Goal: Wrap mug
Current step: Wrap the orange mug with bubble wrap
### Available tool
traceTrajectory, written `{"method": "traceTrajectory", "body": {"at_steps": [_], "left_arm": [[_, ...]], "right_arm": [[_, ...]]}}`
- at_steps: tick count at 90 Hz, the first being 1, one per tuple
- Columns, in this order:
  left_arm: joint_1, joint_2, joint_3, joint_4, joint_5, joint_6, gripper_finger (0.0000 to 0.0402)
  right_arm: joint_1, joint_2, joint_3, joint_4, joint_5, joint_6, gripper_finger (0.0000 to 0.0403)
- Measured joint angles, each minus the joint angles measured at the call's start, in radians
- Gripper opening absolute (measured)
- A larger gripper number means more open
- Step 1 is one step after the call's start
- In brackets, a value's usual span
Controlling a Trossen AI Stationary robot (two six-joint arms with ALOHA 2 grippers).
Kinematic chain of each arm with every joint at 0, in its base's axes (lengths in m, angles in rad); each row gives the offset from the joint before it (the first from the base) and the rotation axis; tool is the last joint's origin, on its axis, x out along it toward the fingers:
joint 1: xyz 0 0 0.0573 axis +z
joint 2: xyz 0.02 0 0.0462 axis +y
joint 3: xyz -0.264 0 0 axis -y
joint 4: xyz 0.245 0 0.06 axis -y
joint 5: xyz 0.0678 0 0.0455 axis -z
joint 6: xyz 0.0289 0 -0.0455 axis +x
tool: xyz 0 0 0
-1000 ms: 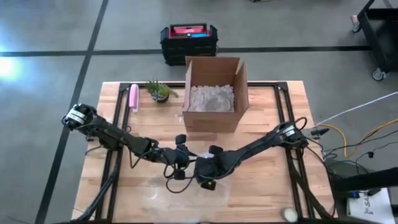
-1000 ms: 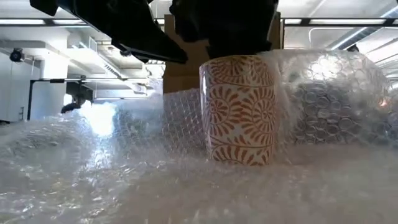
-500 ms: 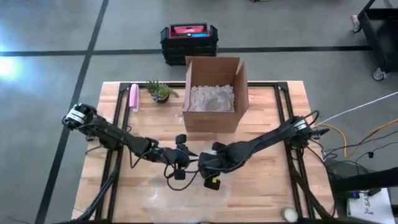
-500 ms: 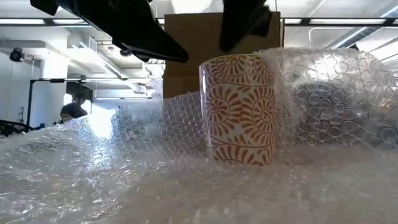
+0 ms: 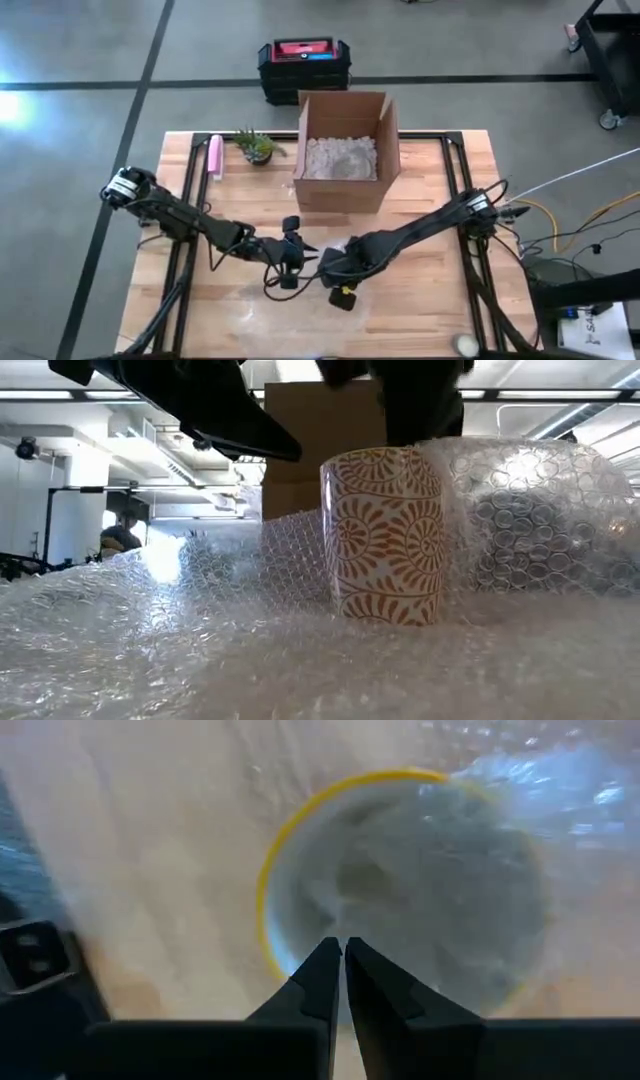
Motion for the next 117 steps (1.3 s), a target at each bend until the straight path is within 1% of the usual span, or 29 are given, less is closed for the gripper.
{"method": "traceTrajectory", "body": {"at_steps": [18, 33, 50, 66, 83, 91, 104, 109, 117], "left_arm": [[0.000, 0.000, 0.000, 0.002, 0.000, 0.000, 0.0058], [0.000, 0.000, 0.000, -0.013, 0.000, 0.001, 0.0058], [0.000, 0.000, 0.000, -0.016, 0.000, 0.001, 0.0058], [0.000, -0.018, 0.000, -0.016, 0.000, 0.001, 0.0058], [-0.002, -0.092, 0.000, -0.076, 0.002, -0.024, 0.0058], [-0.008, -0.129, 0.000, -0.126, 0.007, -0.096, 0.0058], [-0.047, -0.132, -0.013, -0.156, 0.013, -0.186, 0.0058], [-0.068, -0.111, -0.025, -0.137, 0.019, -0.219, 0.0058], [-0.095, -0.059, -0.048, -0.090, 0.023, -0.262, 0.0058]], "right_arm": [[-0.022, 0.091, 0.003, 0.006, 0.006, -0.016, 0.0007], [-0.039, 0.113, 0.004, 0.003, 0.006, -0.060, 0.0007], [-0.042, 0.073, 0.023, -0.002, 0.019, -0.067, 0.0008], [-0.039, -0.018, 0.057, -0.002, 0.029, -0.097, 0.0008], [-0.032, -0.103, 0.058, -0.069, 0.033, -0.142, 0.0008], [-0.016, -0.148, 0.061, -0.168, 0.096, -0.128, 0.0008], [0.045, -0.197, 0.021, -0.305, 0.275, -0.031, 0.0008], [0.070, -0.224, -0.012, -0.310, 0.301, 0.005, 0.0008], [0.107, -0.238, -0.080, -0.303, 0.298, 0.054, 0.0008]]}}
